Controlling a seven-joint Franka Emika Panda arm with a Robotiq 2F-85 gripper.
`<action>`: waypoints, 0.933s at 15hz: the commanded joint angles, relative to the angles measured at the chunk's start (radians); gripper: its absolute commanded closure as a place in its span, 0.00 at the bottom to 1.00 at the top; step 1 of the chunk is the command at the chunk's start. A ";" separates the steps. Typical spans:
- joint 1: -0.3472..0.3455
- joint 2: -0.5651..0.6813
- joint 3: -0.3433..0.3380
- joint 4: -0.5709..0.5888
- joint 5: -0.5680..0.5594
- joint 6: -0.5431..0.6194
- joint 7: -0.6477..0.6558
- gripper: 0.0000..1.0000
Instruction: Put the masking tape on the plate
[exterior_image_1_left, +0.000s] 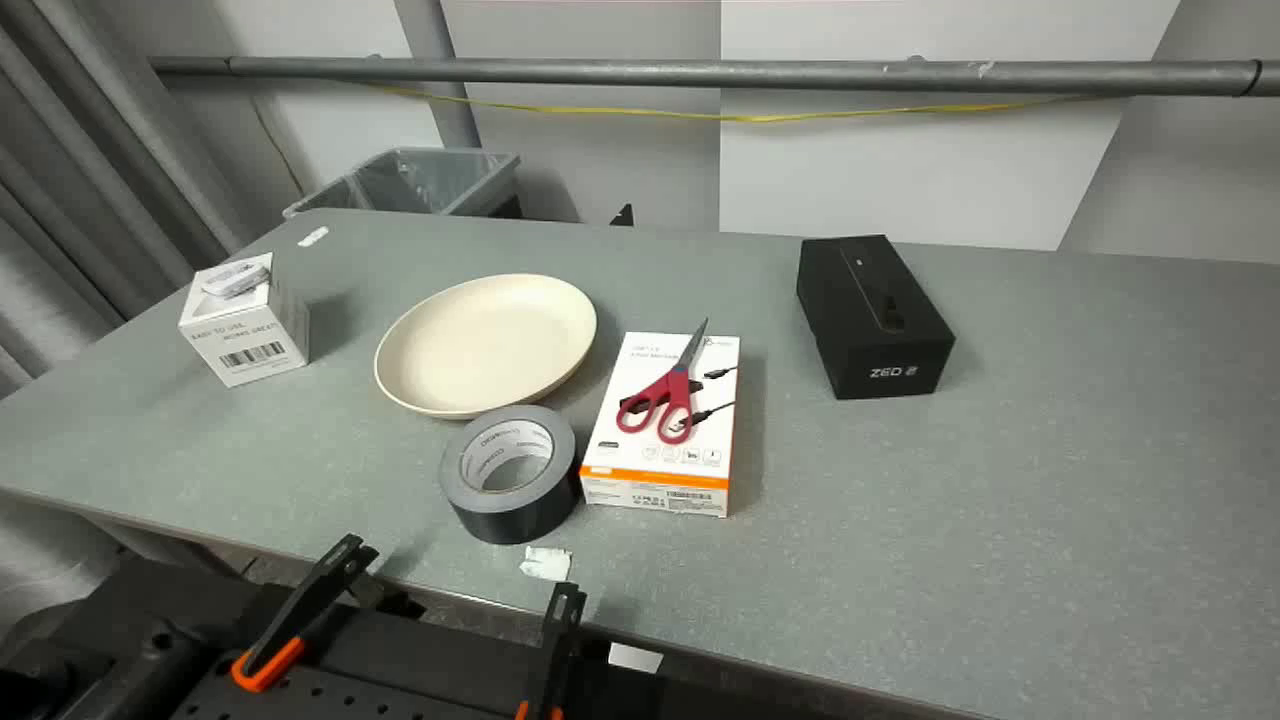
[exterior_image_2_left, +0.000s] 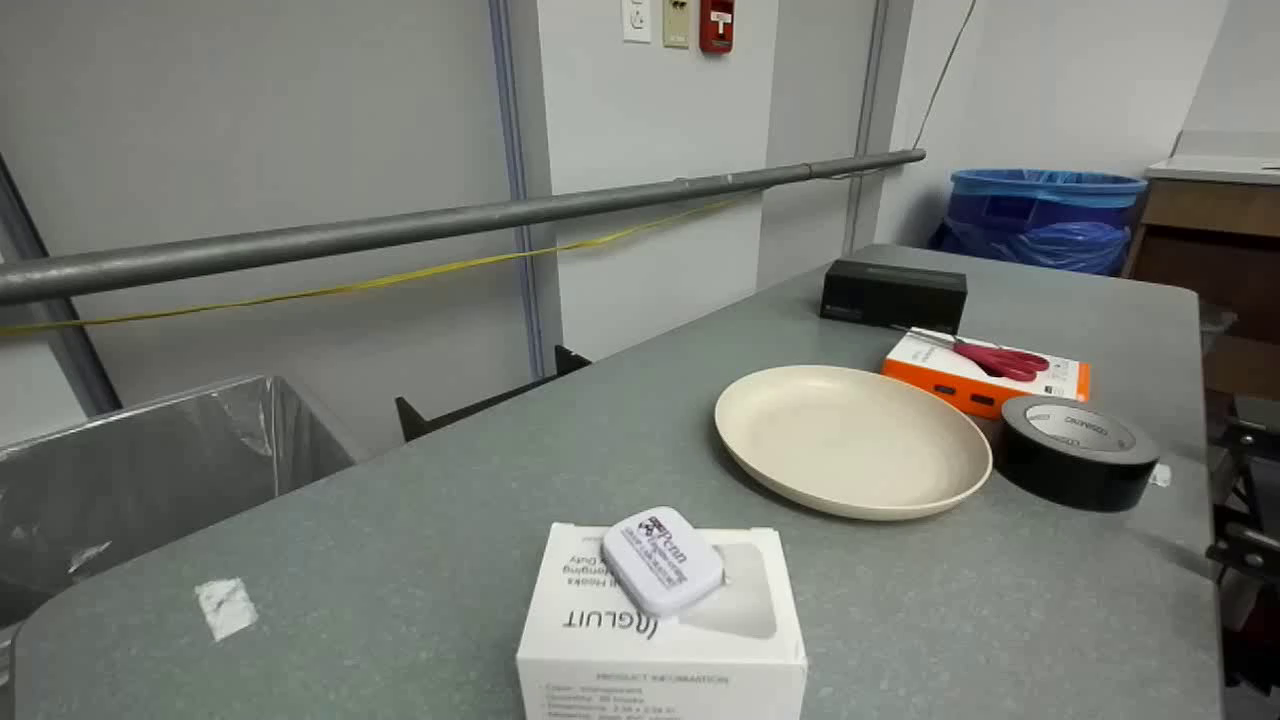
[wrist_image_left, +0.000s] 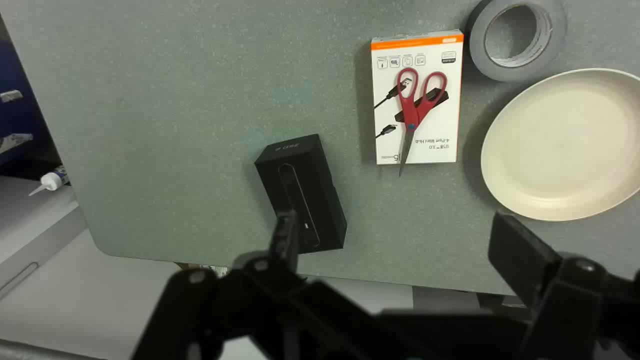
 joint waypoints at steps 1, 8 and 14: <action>0.012 0.000 -0.008 0.002 -0.006 -0.004 0.006 0.00; 0.051 -0.013 -0.014 -0.047 0.034 0.016 -0.027 0.00; 0.195 -0.004 0.059 -0.295 0.067 0.102 -0.083 0.00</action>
